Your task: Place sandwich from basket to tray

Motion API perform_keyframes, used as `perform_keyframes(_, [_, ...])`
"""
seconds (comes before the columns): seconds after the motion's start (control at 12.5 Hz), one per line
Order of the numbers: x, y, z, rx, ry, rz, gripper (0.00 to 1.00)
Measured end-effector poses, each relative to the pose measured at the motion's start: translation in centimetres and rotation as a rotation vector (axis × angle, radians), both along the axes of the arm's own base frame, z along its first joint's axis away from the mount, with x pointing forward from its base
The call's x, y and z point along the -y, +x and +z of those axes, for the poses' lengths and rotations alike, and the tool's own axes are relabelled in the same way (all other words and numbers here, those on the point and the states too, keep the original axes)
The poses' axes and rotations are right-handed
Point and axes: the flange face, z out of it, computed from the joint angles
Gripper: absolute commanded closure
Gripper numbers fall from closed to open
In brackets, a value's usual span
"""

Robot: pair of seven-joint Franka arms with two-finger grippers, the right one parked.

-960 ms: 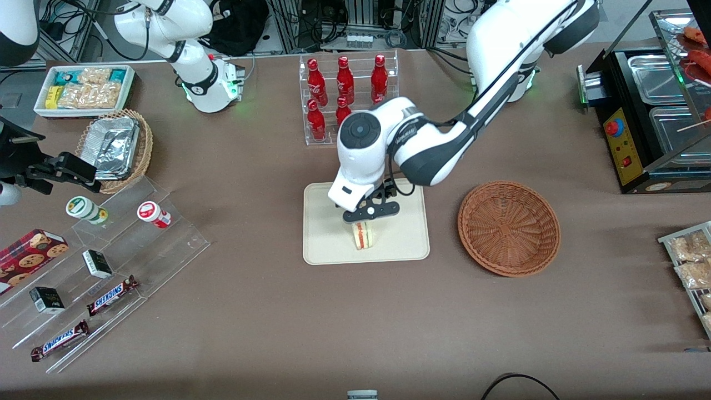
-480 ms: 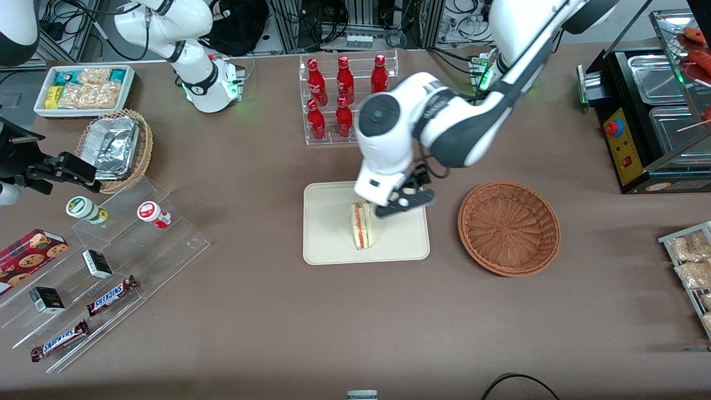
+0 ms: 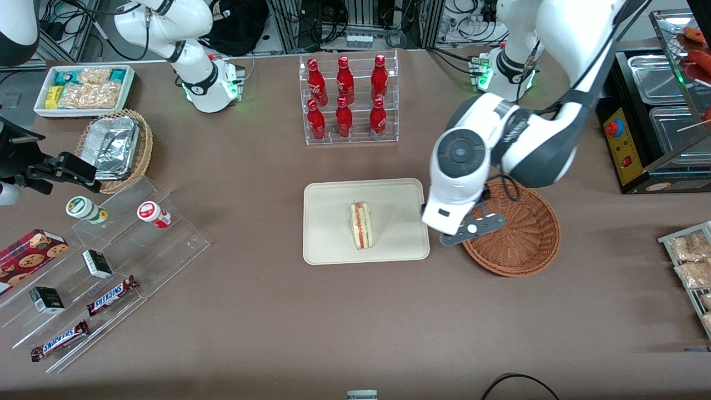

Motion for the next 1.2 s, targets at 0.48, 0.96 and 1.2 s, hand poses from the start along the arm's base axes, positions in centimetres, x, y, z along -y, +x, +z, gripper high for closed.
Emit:
perform_keyframes(0.48, [-8.4, -1.8, 2.1, -0.07, 0.015, -0.118, 0.0])
perform_keyframes(0.96, [-17.8, -5.2, 7.0, -0.202, -0.083, -0.263, 0.0])
perform_keyframes(1.2, [-20.7, -6.3, 9.1, -0.232, -0.134, -0.318, 0.0])
